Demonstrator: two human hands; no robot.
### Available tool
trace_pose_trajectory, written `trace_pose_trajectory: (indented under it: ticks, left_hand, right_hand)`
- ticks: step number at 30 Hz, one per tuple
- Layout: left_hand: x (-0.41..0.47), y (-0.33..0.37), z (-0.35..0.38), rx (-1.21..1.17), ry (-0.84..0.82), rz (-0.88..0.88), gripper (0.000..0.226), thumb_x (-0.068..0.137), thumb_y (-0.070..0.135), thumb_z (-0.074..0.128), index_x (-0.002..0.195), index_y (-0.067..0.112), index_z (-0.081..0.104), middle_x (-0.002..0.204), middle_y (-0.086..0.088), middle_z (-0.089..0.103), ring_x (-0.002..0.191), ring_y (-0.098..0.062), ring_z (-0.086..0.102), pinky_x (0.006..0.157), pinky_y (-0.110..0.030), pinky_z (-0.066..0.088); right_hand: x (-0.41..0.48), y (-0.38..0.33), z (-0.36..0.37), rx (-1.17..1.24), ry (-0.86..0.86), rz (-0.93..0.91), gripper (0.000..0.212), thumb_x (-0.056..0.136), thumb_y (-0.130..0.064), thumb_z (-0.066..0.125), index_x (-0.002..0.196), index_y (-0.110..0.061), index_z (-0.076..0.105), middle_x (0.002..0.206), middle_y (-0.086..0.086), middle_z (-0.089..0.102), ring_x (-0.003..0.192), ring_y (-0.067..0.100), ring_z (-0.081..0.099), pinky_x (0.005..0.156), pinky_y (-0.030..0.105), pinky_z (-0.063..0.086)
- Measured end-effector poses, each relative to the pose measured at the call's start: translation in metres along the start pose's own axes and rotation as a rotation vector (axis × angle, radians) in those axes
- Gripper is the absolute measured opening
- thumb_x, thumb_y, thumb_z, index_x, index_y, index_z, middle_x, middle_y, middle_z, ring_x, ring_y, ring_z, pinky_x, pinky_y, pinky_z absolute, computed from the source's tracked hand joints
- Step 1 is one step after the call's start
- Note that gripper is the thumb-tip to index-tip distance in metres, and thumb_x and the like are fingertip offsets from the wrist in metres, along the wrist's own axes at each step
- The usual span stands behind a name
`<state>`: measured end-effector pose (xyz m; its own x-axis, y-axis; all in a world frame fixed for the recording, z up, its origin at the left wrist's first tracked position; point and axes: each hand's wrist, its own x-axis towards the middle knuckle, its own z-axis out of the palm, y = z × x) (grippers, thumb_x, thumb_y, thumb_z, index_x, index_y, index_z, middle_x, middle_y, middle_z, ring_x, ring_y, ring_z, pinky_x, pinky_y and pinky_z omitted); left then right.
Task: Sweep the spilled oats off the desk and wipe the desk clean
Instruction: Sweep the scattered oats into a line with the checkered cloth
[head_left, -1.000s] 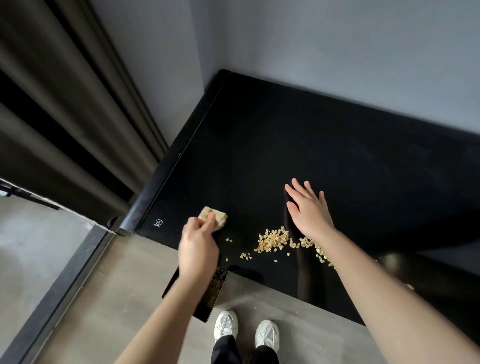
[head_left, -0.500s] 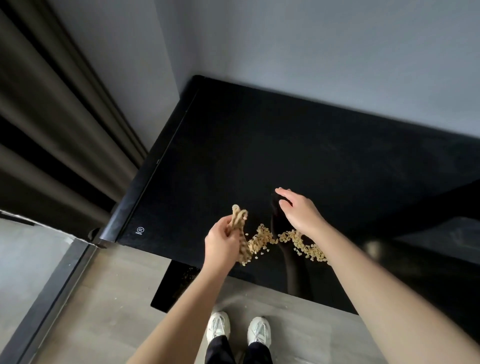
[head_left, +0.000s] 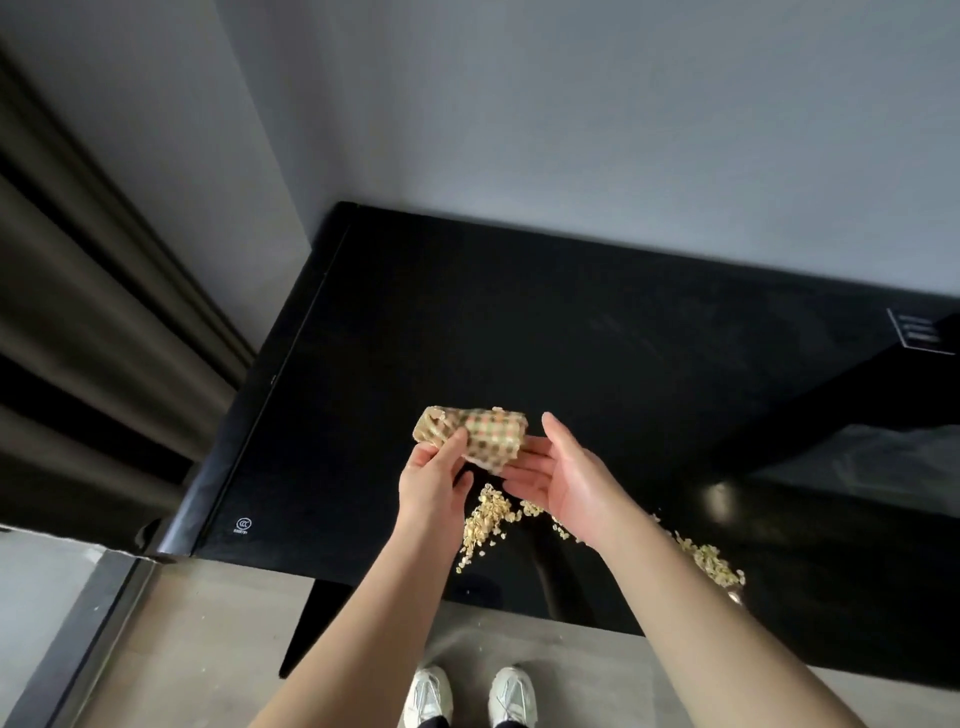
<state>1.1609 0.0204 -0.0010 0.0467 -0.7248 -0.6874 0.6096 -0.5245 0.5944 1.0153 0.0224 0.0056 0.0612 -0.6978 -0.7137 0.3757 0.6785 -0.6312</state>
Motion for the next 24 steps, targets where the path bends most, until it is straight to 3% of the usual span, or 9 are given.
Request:
trace_pose_trajectory:
  ticks: [3, 7, 10, 12, 15, 18, 21, 24]
  left_hand:
    - [0.002, -0.005, 0.011, 0.045, -0.042, -0.017, 0.008, 0.088, 0.016, 0.066, 0.095, 0.019, 0.065, 0.098, 0.002, 0.072, 0.099, -0.011, 0.064, 0.082, -0.026, 0.041]
    - [0.003, -0.015, 0.019, 0.112, -0.113, -0.011, 0.012, 0.087, 0.011, 0.066, 0.097, 0.017, 0.065, 0.093, 0.0, 0.07, 0.089, -0.013, 0.062, 0.08, -0.027, 0.042]
    - [0.004, -0.019, 0.017, 0.273, -0.158, -0.065, 0.011, 0.086, 0.013, 0.068, 0.097, 0.015, 0.068, 0.081, 0.006, 0.066, 0.074, -0.007, 0.056, 0.074, -0.025, 0.041]
    - [0.009, -0.016, 0.006, 0.527, -0.134, -0.003, 0.009, 0.085, 0.016, 0.069, 0.094, 0.013, 0.07, 0.078, 0.007, 0.063, 0.07, -0.007, 0.052, 0.067, -0.022, 0.041]
    - [0.018, -0.004, -0.026, 1.072, -0.007, 0.354, 0.01, 0.086, 0.016, 0.067, 0.09, 0.025, 0.067, 0.096, 0.007, 0.064, 0.082, -0.005, 0.058, 0.069, -0.014, 0.042]
    - [0.024, 0.009, -0.065, 1.549, 0.066, 0.659, 0.027, 0.086, 0.023, 0.067, 0.113, 0.026, 0.062, 0.124, 0.003, 0.05, 0.117, -0.018, 0.046, 0.091, -0.029, 0.042]
    - [0.029, 0.017, -0.097, 1.864, 0.101, 0.566, 0.069, 0.083, 0.04, 0.067, 0.144, 0.027, 0.036, 0.154, -0.004, 0.023, 0.144, -0.029, 0.013, 0.11, -0.054, 0.028]
    - [0.033, 0.023, -0.116, 2.012, 0.055, 0.265, 0.109, 0.076, 0.059, 0.068, 0.152, 0.032, -0.005, 0.16, -0.004, -0.016, 0.146, -0.033, -0.014, 0.11, -0.064, 0.016]
  right_hand:
    - [-0.004, 0.002, -0.006, 0.078, -0.054, 0.032, 0.048, 0.089, -0.048, 0.059, 0.117, -0.01, 0.064, 0.11, 0.01, 0.073, 0.105, 0.021, 0.068, 0.088, 0.038, 0.055]
    - [0.0, 0.002, -0.005, 0.139, -0.038, -0.133, 0.042, 0.082, -0.027, 0.071, 0.12, -0.011, 0.063, 0.119, 0.011, 0.069, 0.113, 0.023, 0.064, 0.1, 0.039, 0.049]
    - [0.006, -0.002, -0.004, 0.136, 0.107, -0.286, 0.025, 0.088, -0.008, 0.067, 0.112, -0.007, 0.064, 0.11, 0.014, 0.071, 0.103, 0.025, 0.069, 0.089, 0.034, 0.054]
    - [0.011, -0.009, -0.01, 0.062, 0.185, -0.357, 0.021, 0.087, -0.007, 0.068, 0.107, -0.011, 0.065, 0.104, 0.01, 0.073, 0.097, 0.022, 0.071, 0.085, 0.034, 0.056]
    - [0.024, -0.028, -0.023, -0.297, 0.332, -0.432, 0.017, 0.086, -0.013, 0.069, 0.097, -0.026, 0.064, 0.098, -0.002, 0.07, 0.091, 0.012, 0.069, 0.081, 0.027, 0.055]
    - [0.048, -0.04, -0.032, -0.853, 0.479, -0.568, 0.018, 0.086, -0.014, 0.068, 0.102, -0.02, 0.064, 0.095, -0.007, 0.063, 0.085, 0.005, 0.061, 0.067, 0.014, 0.045]
    - [0.076, -0.034, -0.034, -1.28, 0.49, -0.641, 0.029, 0.088, -0.014, 0.067, 0.116, -0.017, 0.06, 0.108, -0.002, 0.058, 0.09, 0.01, 0.059, 0.072, 0.018, 0.048]
    - [0.098, -0.027, -0.027, -1.42, 0.456, -0.58, 0.034, 0.093, -0.016, 0.06, 0.127, -0.019, 0.055, 0.123, 0.003, 0.052, 0.1, 0.018, 0.061, 0.08, 0.026, 0.054]
